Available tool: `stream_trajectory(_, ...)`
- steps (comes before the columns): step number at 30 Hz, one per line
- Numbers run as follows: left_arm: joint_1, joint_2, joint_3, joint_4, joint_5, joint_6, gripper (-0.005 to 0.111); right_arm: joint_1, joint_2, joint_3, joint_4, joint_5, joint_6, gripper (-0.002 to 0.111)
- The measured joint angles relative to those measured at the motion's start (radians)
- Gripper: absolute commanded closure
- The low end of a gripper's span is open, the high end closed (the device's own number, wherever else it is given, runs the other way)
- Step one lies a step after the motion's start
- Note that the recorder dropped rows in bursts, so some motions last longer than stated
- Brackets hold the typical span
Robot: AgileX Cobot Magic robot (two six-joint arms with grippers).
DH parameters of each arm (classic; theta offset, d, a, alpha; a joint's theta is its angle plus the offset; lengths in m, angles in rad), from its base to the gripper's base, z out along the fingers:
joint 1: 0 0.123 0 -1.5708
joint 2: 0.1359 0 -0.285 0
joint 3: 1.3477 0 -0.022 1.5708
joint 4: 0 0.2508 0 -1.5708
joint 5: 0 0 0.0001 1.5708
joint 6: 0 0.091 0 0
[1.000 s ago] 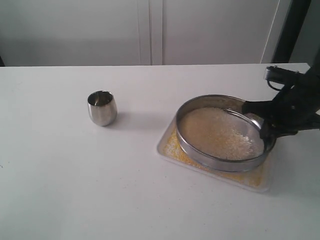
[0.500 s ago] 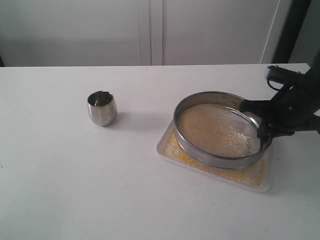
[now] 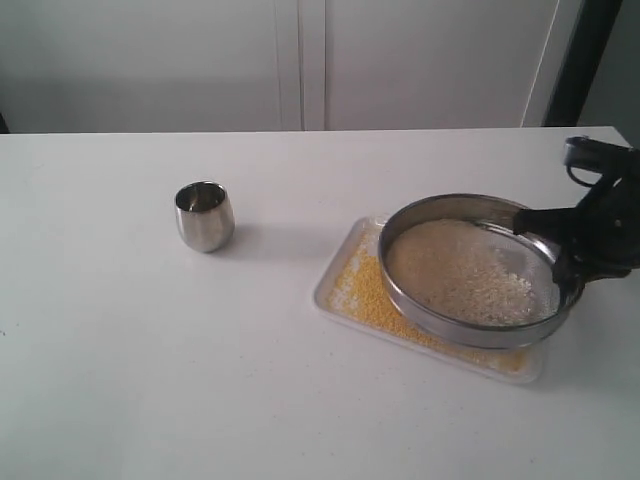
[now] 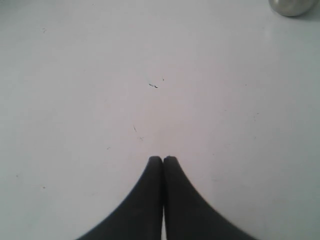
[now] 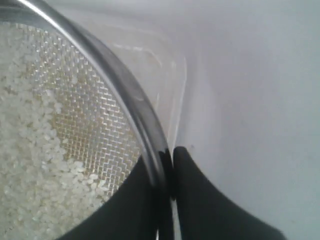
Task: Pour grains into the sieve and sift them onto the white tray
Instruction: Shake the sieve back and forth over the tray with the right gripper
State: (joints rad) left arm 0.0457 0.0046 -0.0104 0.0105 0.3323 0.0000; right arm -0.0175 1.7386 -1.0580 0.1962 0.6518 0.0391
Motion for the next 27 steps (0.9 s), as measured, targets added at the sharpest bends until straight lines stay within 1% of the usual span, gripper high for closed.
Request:
stream_trajectory(3,0.000,0.000,0.000,0.000,0.000,0.000,0.107,0.040,0.022,-0.011,0.078,-0.070,-0.004,0.108)
stream_trajectory(6,0.000,0.000,0.000,0.000,0.000,0.000,0.107,0.081,0.045,-0.025,0.104,-0.044,-0.004,0.108)
stream_trajectory(8,0.000,0.000,0.000,0.000,0.000,0.000,0.107,0.064,0.023,-0.006,0.062,-0.014,-0.002,0.108)
stream_trajectory(11,0.000,0.000,0.000,0.000,0.000,0.000,0.107,0.028,-0.022,0.020,0.031,-0.030,0.001,0.108)
stream_trajectory(13,0.000,0.000,0.000,0.000,0.000,0.000,0.107,0.037,-0.011,0.010,0.078,-0.078,-0.001,0.108)
stream_trajectory(16,0.000,0.000,0.000,0.000,0.000,0.000,0.107,0.066,0.041,-0.040,0.115,-0.040,-0.003,0.108)
stream_trajectory(19,0.000,0.000,0.000,0.000,0.000,0.000,0.107,0.054,0.031,-0.028,0.051,0.035,-0.003,0.108)
stream_trajectory(21,0.000,0.000,0.000,0.000,0.000,0.000,0.107,0.034,0.000,-0.003,0.023,0.015,0.004,0.108)
stream_trajectory(24,0.000,0.000,0.000,0.000,0.000,0.000,0.107,0.049,0.015,-0.037,0.106,-0.051,-0.008,0.108)
stream_trajectory(27,0.000,0.000,0.000,0.000,0.000,0.000,0.107,0.068,0.051,-0.076,0.135,-0.008,-0.010,0.108)
